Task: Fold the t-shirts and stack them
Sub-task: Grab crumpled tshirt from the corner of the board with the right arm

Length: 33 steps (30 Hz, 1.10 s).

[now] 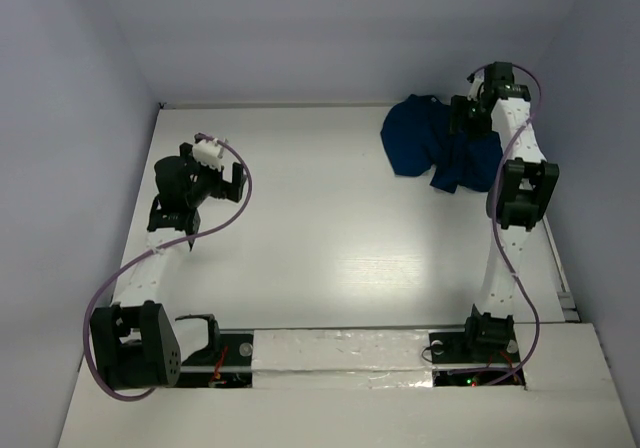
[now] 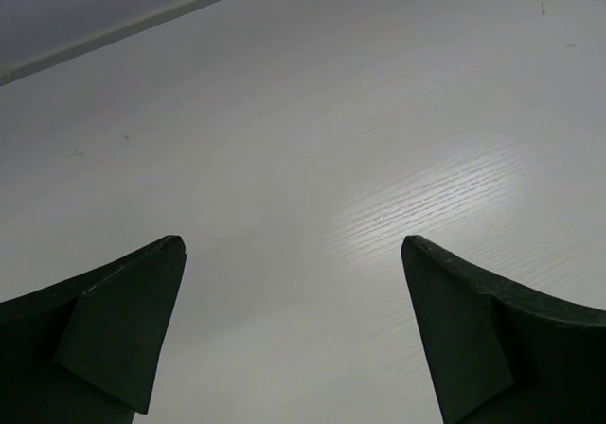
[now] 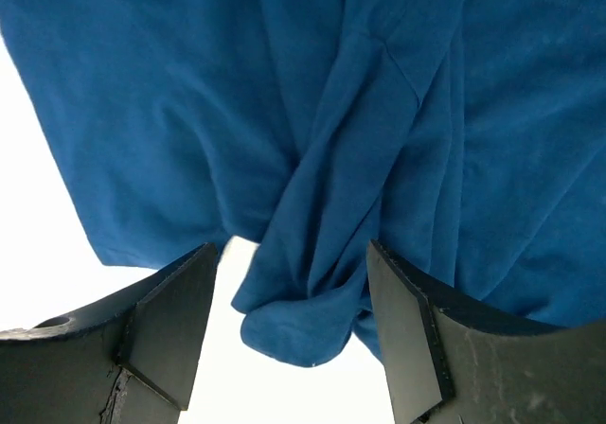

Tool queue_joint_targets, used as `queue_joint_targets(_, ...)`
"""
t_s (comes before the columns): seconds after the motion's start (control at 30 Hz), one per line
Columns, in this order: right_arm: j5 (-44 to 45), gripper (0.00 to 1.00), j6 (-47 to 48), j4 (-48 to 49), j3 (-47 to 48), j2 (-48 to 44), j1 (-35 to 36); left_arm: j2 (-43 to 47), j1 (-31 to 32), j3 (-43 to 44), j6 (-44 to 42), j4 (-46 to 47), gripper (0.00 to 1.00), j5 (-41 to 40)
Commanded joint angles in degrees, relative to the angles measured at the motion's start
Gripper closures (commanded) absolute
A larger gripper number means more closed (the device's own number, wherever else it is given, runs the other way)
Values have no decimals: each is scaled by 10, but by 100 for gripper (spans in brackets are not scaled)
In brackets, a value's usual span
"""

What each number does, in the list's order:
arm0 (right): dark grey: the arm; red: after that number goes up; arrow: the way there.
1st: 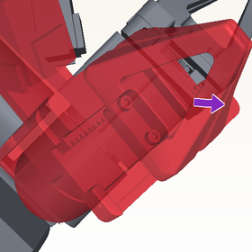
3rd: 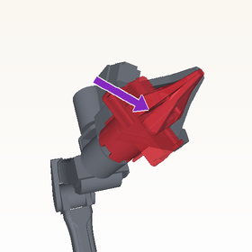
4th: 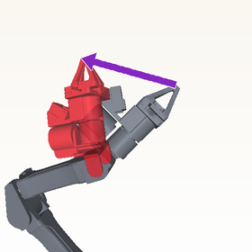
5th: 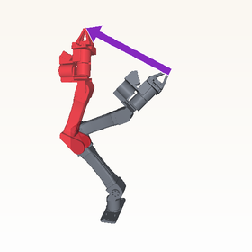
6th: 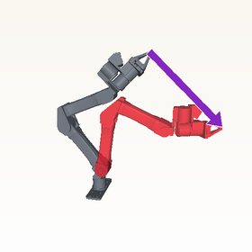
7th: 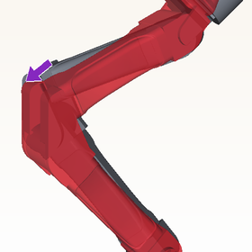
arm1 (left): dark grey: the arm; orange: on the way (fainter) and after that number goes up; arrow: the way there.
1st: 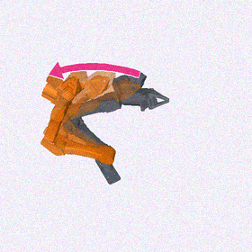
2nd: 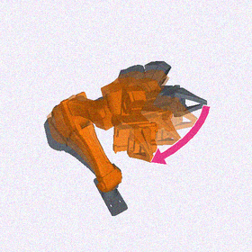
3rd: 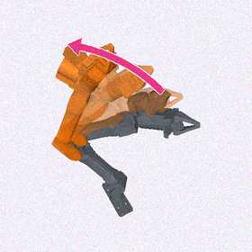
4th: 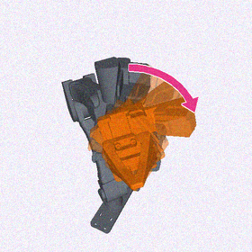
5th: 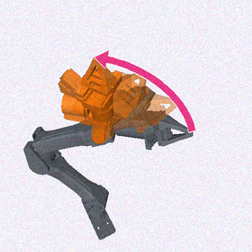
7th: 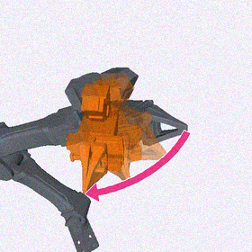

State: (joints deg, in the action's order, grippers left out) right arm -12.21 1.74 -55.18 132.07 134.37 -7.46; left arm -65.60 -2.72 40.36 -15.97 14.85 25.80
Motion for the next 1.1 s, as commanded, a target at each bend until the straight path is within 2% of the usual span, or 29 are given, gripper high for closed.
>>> queue_joint_targets(0.0,14,30,13,-45,47,17,-2,27,-3,6,8,0,1,18)
queue_joint_targets(0.13,14,34,20,-71,100,57,-2,40,-3,9,11,-10,1,24)
queue_joint_targets(0.27,32,41,34,-70,92,66,-2,52,-3,15,12,-20,1,34)
queue_joint_targets(0.63,70,41,58,-72,93,87,29,56,-8,11,14,-22,1,45)
queue_joint_targets(0.73,81,50,56,-73,79,80,34,61,-8,10,14,-21,1,48)
queue_joint_targets(0.8,79,70,56,-79,67,74,34,64,-8,9,15,-22,1,52)
queue_joint_targets(0.87,89,96,56,-82,63,71,34,67,-8,7,16,-18,1,56)
queue_joint_targets(0.9,94,100,57,-81,56,69,34,68,-8,6,16,-17,1,58)
queue_joint_targets(1.07,105,100,58,-69,39,46,34,66,-8,6,16,-18,1,65)
